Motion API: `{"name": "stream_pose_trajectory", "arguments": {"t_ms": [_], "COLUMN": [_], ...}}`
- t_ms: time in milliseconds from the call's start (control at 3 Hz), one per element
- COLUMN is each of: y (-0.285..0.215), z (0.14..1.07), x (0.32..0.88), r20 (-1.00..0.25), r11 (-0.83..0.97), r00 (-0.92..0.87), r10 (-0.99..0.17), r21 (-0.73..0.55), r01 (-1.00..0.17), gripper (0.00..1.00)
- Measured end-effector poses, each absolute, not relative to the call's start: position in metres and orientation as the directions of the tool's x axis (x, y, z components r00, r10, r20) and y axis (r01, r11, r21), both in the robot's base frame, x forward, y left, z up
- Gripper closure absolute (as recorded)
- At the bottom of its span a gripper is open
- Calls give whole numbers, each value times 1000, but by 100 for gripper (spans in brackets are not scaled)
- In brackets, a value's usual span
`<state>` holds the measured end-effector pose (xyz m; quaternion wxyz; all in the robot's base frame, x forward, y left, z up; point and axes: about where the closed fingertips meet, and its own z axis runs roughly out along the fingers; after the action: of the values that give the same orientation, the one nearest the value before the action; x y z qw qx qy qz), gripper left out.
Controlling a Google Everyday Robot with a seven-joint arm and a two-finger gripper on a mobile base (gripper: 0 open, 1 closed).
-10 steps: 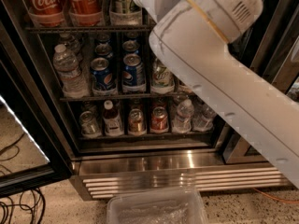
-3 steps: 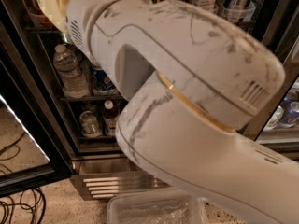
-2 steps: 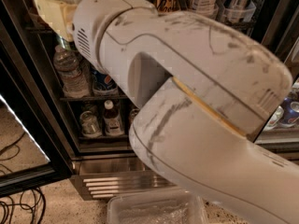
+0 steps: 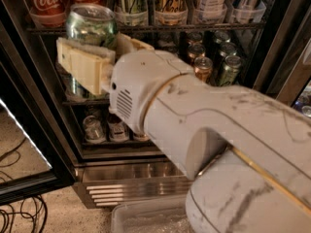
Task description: Pick green can from top shelf of fridge
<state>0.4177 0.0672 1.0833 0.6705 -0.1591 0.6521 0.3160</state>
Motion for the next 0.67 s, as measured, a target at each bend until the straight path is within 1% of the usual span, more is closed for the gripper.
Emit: {"name": "stream_pose_trajectory", "arguments": {"t_ms": [667], "y": [68], "z": [1037], "x": [362], "r20": [-967], "r11": [762], "r00": [-210], "r10": [148], "r21": [247], "r01": [-599], "gripper": [100]}}
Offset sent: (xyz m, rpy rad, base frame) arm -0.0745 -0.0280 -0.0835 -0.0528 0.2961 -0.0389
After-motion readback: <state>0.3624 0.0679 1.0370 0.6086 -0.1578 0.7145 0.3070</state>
